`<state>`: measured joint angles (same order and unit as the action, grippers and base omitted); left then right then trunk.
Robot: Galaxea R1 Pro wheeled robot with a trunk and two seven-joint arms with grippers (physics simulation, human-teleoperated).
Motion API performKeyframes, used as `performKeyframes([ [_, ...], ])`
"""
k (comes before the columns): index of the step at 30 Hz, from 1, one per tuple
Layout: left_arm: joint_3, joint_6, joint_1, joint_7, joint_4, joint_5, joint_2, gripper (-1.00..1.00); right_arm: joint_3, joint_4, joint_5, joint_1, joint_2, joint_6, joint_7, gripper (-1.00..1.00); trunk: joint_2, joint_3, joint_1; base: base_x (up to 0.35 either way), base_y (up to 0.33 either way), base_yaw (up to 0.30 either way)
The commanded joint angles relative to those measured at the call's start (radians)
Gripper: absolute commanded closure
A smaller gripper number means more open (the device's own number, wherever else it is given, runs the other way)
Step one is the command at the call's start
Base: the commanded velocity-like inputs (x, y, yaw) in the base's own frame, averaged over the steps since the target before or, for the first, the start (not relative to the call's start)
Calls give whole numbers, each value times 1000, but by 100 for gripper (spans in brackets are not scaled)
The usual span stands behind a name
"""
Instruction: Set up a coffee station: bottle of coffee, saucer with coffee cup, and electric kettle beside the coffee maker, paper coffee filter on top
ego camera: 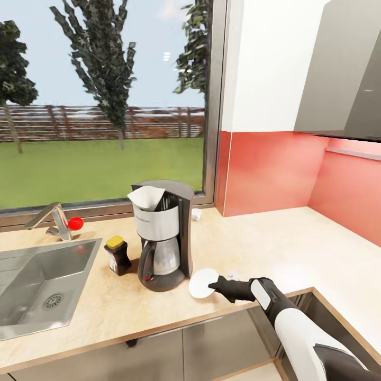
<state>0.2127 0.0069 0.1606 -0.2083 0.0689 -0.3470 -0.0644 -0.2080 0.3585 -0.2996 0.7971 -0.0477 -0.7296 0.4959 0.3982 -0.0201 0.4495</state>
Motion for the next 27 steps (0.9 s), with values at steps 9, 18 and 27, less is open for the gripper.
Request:
performKeyframes([
  [9,9,1,0,-3,2,-7,0,-100,-6,2,8,1,0,-5,1,-100,2,-2,1,-42,-121,0],
  [18,9,1,0,-5,2,-7,0,-100,-5,3,7,1,0,-5,1,-100,2,-2,1,-158,-248,0],
  [27,9,1,0,-5,2,-8,-2,-100,-5,9,7,1,-1,-5,2,-100,2,-2,1,-212,-225,0],
])
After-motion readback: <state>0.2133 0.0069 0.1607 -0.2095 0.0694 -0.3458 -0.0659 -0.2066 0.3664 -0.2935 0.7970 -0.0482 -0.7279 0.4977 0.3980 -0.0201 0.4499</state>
